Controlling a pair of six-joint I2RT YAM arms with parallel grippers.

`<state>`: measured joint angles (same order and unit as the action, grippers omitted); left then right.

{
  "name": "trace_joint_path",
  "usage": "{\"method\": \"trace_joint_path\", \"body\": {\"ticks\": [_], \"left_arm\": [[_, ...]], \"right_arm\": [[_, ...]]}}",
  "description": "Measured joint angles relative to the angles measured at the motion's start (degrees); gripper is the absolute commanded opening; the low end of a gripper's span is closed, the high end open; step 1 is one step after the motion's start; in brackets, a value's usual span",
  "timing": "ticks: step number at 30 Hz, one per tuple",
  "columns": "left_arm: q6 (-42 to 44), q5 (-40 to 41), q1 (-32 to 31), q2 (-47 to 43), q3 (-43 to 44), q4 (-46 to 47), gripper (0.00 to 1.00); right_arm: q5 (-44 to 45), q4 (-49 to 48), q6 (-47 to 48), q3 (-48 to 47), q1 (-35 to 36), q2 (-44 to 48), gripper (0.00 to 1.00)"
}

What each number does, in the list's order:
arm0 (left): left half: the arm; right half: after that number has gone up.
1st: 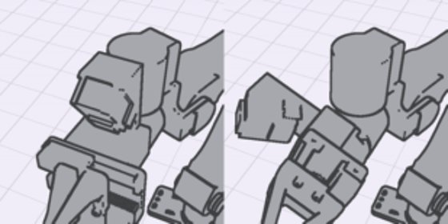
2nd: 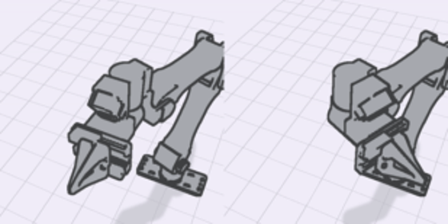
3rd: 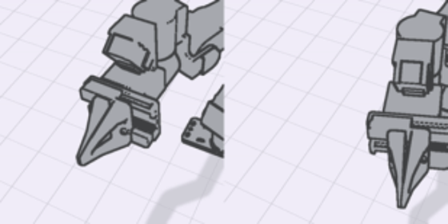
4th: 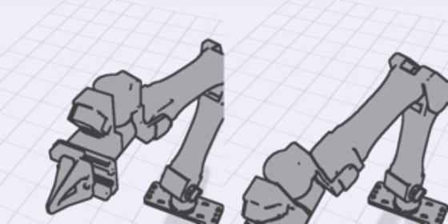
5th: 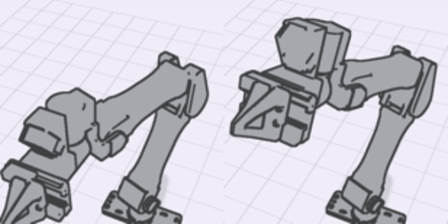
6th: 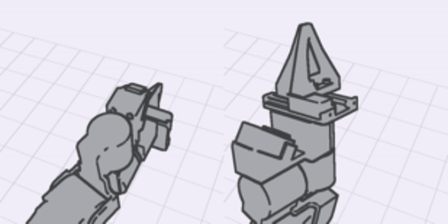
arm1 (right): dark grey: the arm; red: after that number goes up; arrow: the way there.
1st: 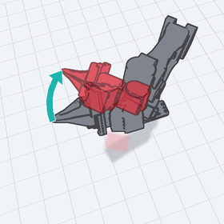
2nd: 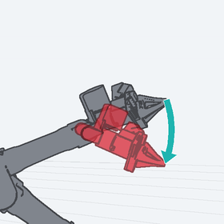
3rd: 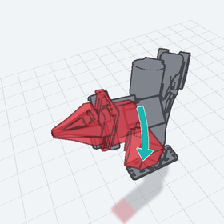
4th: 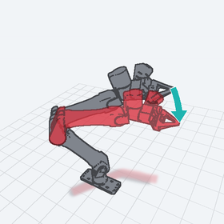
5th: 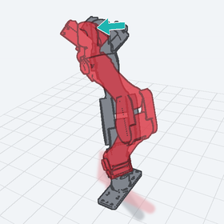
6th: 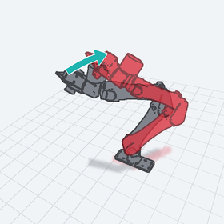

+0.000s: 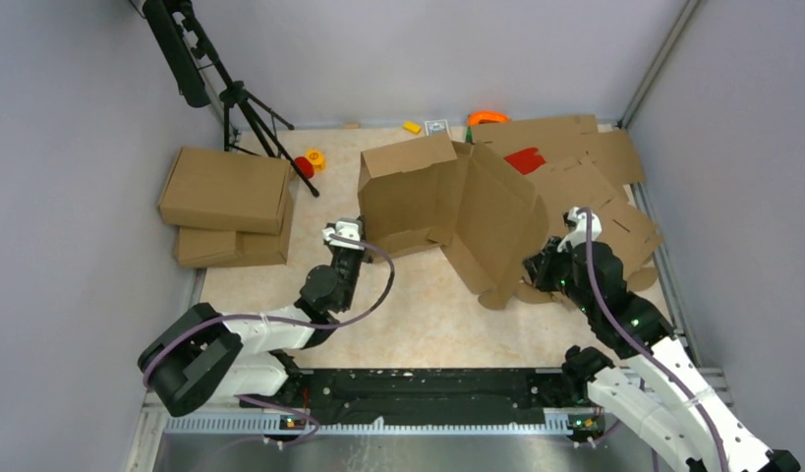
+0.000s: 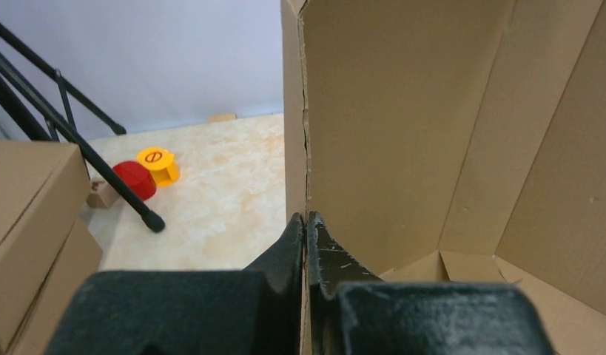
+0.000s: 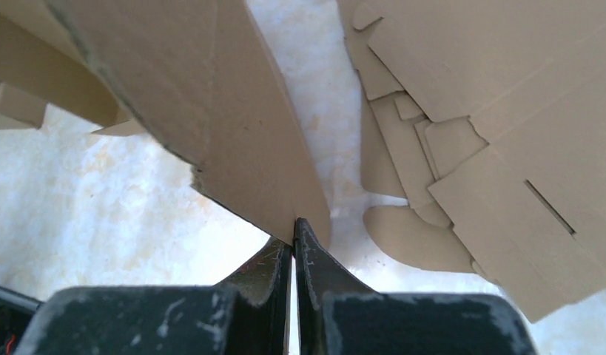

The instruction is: Fold the paper box

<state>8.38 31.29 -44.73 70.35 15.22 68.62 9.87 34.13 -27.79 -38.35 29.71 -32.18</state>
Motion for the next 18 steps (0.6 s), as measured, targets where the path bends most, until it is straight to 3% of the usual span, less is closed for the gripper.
{"method": "trace_joint_path", "body": {"ticks": [4, 12, 18], "left_arm": [[-4.24, 2.54, 0.04, 0.79, 0.42, -2.75, 0.00], [-11.39, 4.09, 0.11, 0.92, 1.40, -7.34, 0.00], [-10.71, 3.52, 0.11, 1.18, 0.76, -6.34, 0.00]], "right_arm": [[-4.70, -1.75, 2.29, 0.96, 0.00, 2.49, 0.01], [-7.32, -1.31, 4.11, 0.98, 0.00, 3.78, 0.32], [-4.55, -1.62, 4.90, 0.98, 0.00, 1.38, 0.74]]}}
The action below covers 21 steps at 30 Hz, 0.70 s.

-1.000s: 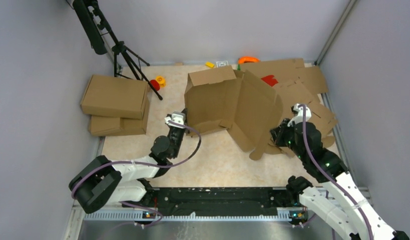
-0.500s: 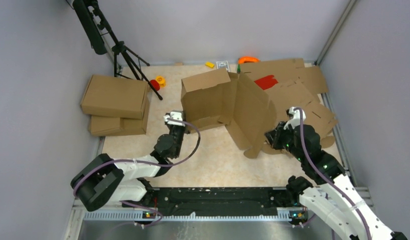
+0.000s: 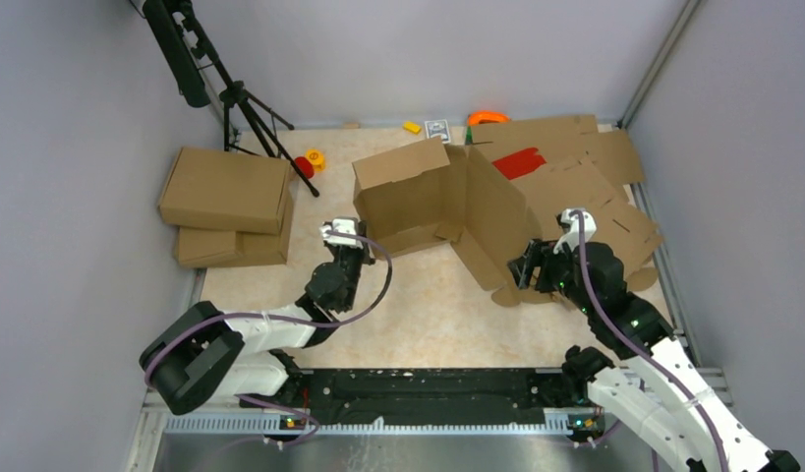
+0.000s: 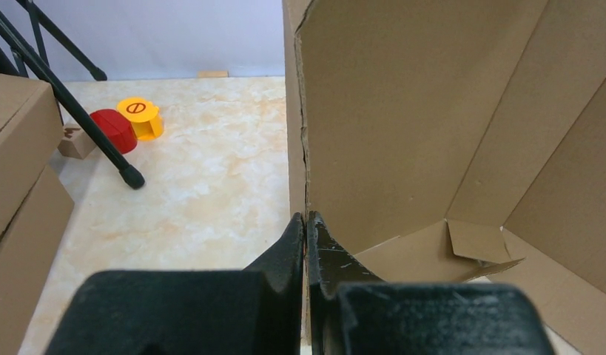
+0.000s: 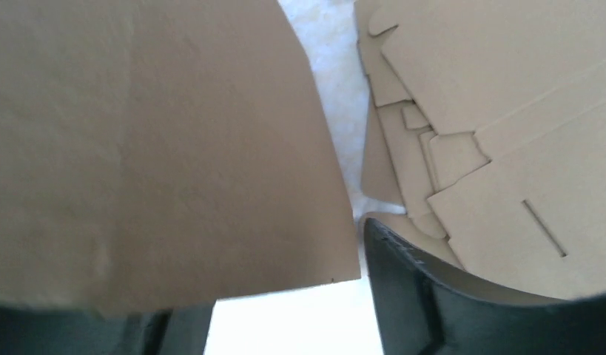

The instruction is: Fold the paper box

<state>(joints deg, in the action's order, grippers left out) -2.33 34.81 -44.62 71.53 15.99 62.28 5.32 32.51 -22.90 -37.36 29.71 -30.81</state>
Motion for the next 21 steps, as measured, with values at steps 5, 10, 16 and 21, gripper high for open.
{"method": "trace_joint_path", "body": {"ticks": [5, 10, 16, 21], "left_arm": [[2.43, -1.05, 0.00, -0.04, -0.26, 0.15, 0.00], [4.35, -2.29, 0.00, -0.72, -0.26, -1.09, 0.00], [5.55, -3.50, 0.00, -1.31, 0.24, -3.15, 0.00], [5.44, -4.15, 0.00, -1.31, 1.40, -5.22, 0.12]], "right_arm": [[1.79, -3.32, 3.56, 0.02, 0.00, -0.02, 0.79], [1.86, -8.57, 8.61, 0.24, 0.00, 0.85, 0.78], [-0.31, -13.25, 13.49, 0.20, 0.00, 1.31, 0.24], [-2.14, -12.70, 13.35, 0.07, 0.00, -2.29, 0.08]]}}
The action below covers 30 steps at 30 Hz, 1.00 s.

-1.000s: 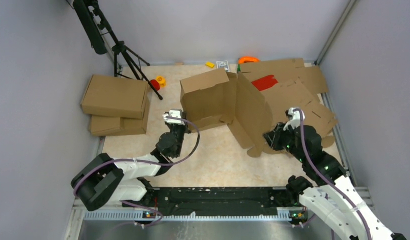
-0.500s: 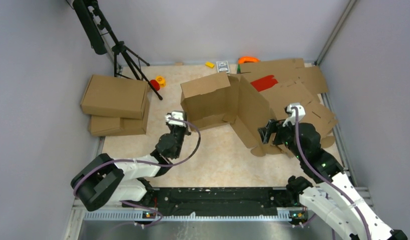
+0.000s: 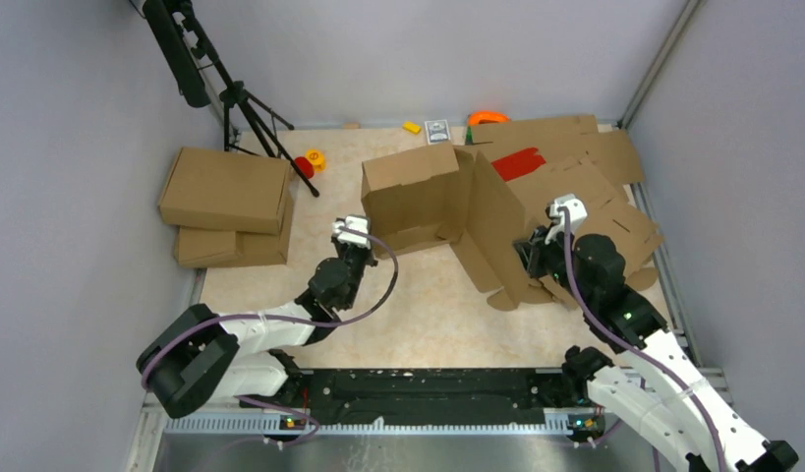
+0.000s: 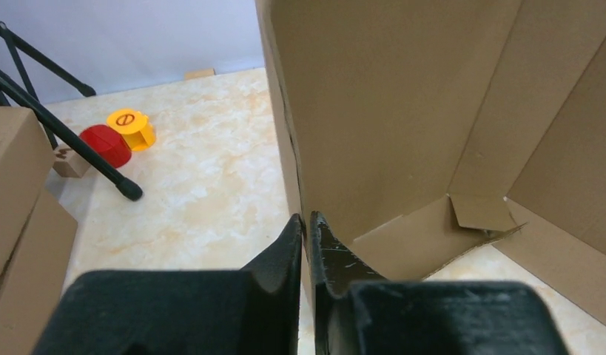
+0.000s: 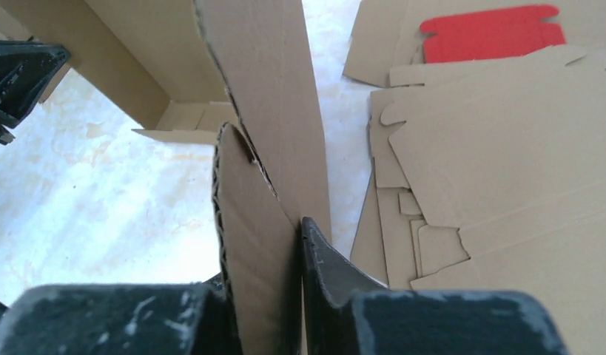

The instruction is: Fold the paper box

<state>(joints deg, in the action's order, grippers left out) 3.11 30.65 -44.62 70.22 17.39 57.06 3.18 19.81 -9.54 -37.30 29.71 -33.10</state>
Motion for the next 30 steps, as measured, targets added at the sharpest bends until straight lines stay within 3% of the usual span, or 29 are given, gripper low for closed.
{"method": "trace_joint_path", "body": {"ticks": [5, 15, 17, 20, 24, 28, 30], "left_arm": [[-1.11, -0.20, 0.00, 0.42, 1.01, -5.60, 0.12], [-5.77, -3.10, 3.32, 2.05, 3.96, -12.26, 0.12], [-6.34, -3.74, 4.44, 1.70, 4.42, -12.96, 0.30], [-7.82, -6.25, 7.50, -0.22, 4.46, -15.26, 0.47], [-11.34, -13.18, 17.07, -2.14, 5.18, -16.50, 0.81], [-13.75, -26.56, 27.06, -1.22, 9.40, -18.62, 0.89], [-14.75, -35.85, 31.30, 1.77, 13.03, -17.55, 0.99]], "right_arm": [[-1.97, 0.46, -1.66, 0.00, 0.00, -0.09, 0.00], [-7.72, 1.55, -4.61, 0.00, 0.00, 0.72, 0.00], [-7.74, 2.51, -4.39, -0.33, 0.00, 0.72, 0.00], [-7.58, 3.72, -3.52, -1.40, 0.00, 0.72, 0.00], [-7.58, 5.25, -1.75, -3.37, 0.00, 0.22, 0.01], [-7.58, 7.17, 0.66, -5.75, 0.00, -0.87, 0.00], [-7.58, 8.13, 1.79, -6.69, 0.00, -1.31, 0.00]]}}
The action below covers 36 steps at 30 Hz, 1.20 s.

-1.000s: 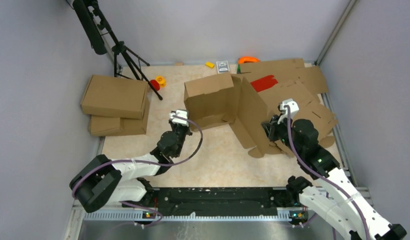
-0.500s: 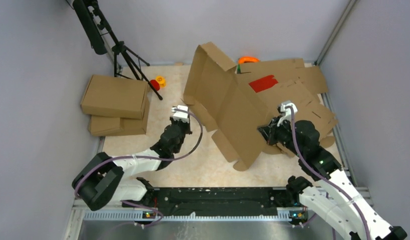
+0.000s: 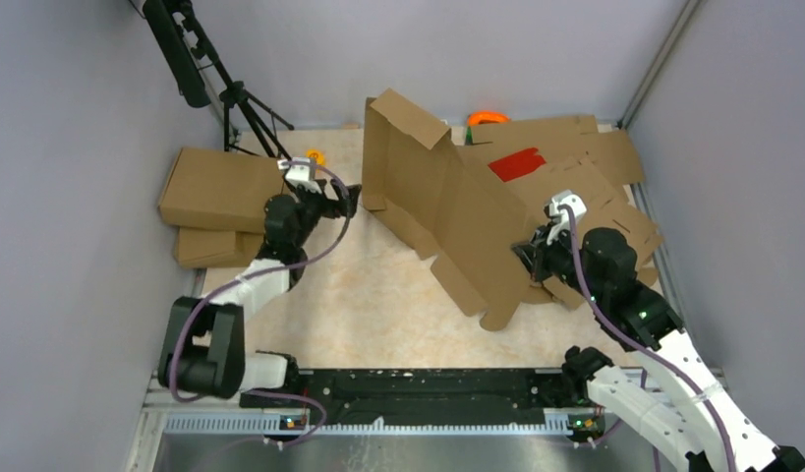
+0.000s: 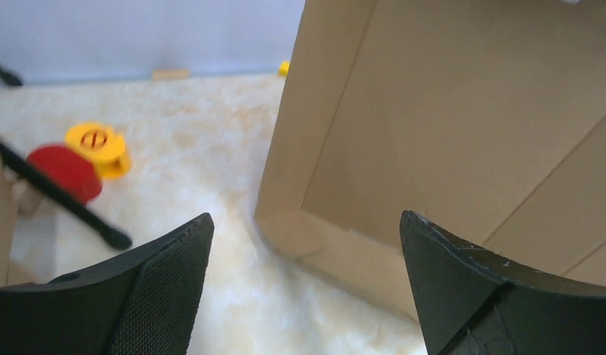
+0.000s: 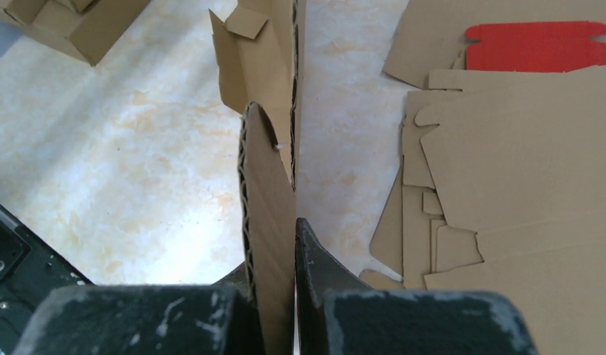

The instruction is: Fold the paper box

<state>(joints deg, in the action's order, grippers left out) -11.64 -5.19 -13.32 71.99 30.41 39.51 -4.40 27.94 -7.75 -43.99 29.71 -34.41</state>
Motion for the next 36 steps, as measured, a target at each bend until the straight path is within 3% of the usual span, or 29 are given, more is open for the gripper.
{"method": "trace_joint_path", "body": {"ticks": [5, 10, 12, 18, 25, 27, 32, 35, 36], "left_arm": [[-3.85, -22.75, 9.64, 16.44, 12.48, 7.80, 0.96], [-10.62, -35.23, 15.02, 30.12, 18.80, 18.01, 0.81], [-14.93, -40.33, 16.28, 35.89, 22.36, 22.51, 0.83], [-21.51, -47.58, 16.98, 44.72, 33.03, 27.65, 0.87], [-20.15, -51.47, 15.43, 48.15, 42.42, 24.92, 0.79], [-19.08, -52.26, 14.49, 48.61, 43.76, 23.69, 0.69], [-16.76, -52.87, 12.39, 49.42, 44.61, 21.38, 0.16], [-15.82, -52.28, 11.32, 49.29, 43.76, 21.20, 0.00], [-15.17, -51.65, 10.93, 48.83, 42.49, 21.77, 0.00]], "right_arm": [[-0.33, 1.53, 2.75, -2.34, 0.00, -1.62, 0.00], [-1.49, 2.10, 5.05, -4.17, 0.00, -3.50, 0.00], [-1.84, 2.38, 6.29, -4.48, 0.00, -3.80, 0.00], [-2.97, 3.17, 9.38, -4.90, 0.00, -4.00, 0.00], [-4.79, 3.21, 10.91, -4.87, 0.00, -4.00, 0.00], [-5.07, 3.19, 11.17, -4.87, 0.00, -4.04, 0.00], [-6.05, 3.08, 11.19, -4.87, 0.00, -4.26, 0.00], [-6.03, 3.04, 10.99, -4.87, 0.00, -4.28, 0.00], [-6.03, 3.04, 10.82, -4.87, 0.00, -4.28, 0.00]]}}
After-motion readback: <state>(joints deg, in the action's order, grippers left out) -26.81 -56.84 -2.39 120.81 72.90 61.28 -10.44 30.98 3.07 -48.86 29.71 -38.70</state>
